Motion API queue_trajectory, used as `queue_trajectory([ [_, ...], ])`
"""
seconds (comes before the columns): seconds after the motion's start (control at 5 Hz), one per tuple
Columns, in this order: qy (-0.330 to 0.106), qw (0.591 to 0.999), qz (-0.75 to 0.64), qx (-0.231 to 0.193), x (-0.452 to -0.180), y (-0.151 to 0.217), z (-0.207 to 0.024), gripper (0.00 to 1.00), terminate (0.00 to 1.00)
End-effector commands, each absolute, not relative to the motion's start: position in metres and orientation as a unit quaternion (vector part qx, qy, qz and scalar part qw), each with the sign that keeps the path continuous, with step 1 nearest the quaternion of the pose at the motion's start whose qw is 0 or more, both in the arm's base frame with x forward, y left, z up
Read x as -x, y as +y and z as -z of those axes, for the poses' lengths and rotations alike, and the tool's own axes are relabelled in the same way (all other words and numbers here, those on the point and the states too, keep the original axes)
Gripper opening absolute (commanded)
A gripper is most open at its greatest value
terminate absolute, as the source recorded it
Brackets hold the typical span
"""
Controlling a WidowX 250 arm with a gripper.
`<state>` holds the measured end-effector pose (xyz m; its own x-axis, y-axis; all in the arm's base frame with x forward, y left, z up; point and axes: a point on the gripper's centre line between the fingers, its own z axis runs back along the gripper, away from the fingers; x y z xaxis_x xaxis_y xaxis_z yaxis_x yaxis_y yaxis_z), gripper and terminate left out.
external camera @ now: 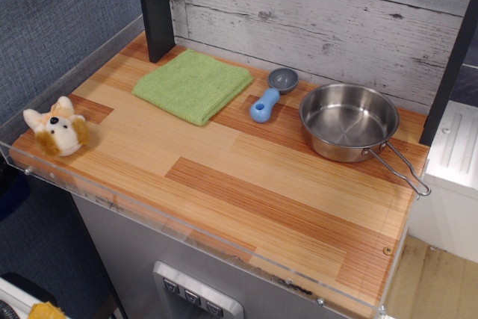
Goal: Move the green cloth beside the spoon and near the back left corner of the table.
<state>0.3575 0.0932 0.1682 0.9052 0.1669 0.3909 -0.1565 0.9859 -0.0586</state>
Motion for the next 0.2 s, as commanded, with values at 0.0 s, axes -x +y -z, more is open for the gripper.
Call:
queue_trajectory([
  [0.0, -0.226, 0.971, -0.078, 0.008, -0.3528, 0.0928, -0.1863, 1.00, 1.00],
])
